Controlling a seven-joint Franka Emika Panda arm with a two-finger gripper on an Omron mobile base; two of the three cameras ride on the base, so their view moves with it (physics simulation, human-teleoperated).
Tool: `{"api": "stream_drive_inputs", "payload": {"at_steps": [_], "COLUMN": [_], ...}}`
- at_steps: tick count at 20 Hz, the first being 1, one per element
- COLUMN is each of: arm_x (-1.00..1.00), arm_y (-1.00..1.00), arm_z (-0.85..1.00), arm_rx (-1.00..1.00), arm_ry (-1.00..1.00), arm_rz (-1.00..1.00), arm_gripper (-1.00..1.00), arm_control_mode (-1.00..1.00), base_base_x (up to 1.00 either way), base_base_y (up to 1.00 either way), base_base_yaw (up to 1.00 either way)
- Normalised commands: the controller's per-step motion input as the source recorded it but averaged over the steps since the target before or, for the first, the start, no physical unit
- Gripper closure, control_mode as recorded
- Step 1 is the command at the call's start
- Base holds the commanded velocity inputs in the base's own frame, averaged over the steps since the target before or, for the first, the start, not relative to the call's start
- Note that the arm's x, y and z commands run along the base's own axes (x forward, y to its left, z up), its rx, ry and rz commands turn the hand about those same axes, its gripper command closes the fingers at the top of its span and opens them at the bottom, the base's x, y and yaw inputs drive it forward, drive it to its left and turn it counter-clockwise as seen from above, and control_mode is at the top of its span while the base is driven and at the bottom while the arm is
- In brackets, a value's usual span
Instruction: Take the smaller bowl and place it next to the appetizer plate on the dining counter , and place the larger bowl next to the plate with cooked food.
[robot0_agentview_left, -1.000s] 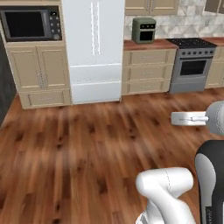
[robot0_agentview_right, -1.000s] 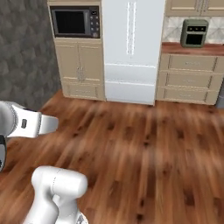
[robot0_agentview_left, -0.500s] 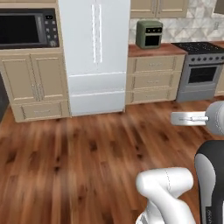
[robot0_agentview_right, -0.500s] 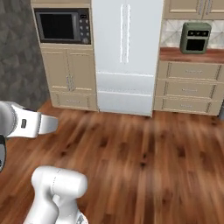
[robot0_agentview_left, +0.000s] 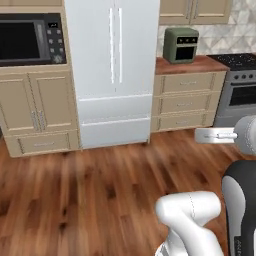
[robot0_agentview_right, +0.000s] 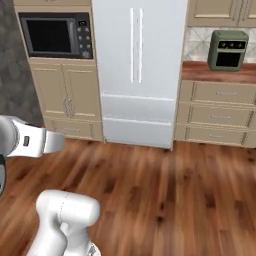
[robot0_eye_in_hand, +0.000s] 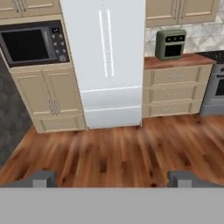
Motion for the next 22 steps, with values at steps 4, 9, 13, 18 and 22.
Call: {"api": "stream_drive_inputs", "payload": {"at_steps": [4, 9, 13, 18, 22], "arm_x": [0.0, 0.0, 0.0, 0.0, 0.0], "arm_y": [0.0, 0.0, 0.0, 0.0, 0.0], "arm_z": [0.0, 0.0, 0.0, 0.0, 0.0], "arm_rx": [0.0, 0.0, 0.0, 0.0, 0.0], "arm_ry": [0.0, 0.0, 0.0, 0.0, 0.0], "arm_rz": [0.0, 0.0, 0.0, 0.0, 0.0], "arm_gripper": [-1.0, -1.0, -1.0, -1.0, -1.0], "arm_control_mode": [1.0, 1.0, 1.0, 1.0, 1.0], "base_base_x": [1.0, 1.0, 0.97, 0.73, 0.46], "base_base_y": [-0.72, -1.0, -1.0, -1.0, -1.0], "base_base_yaw": [0.0, 0.0, 0.0, 0.0, 0.0]}}
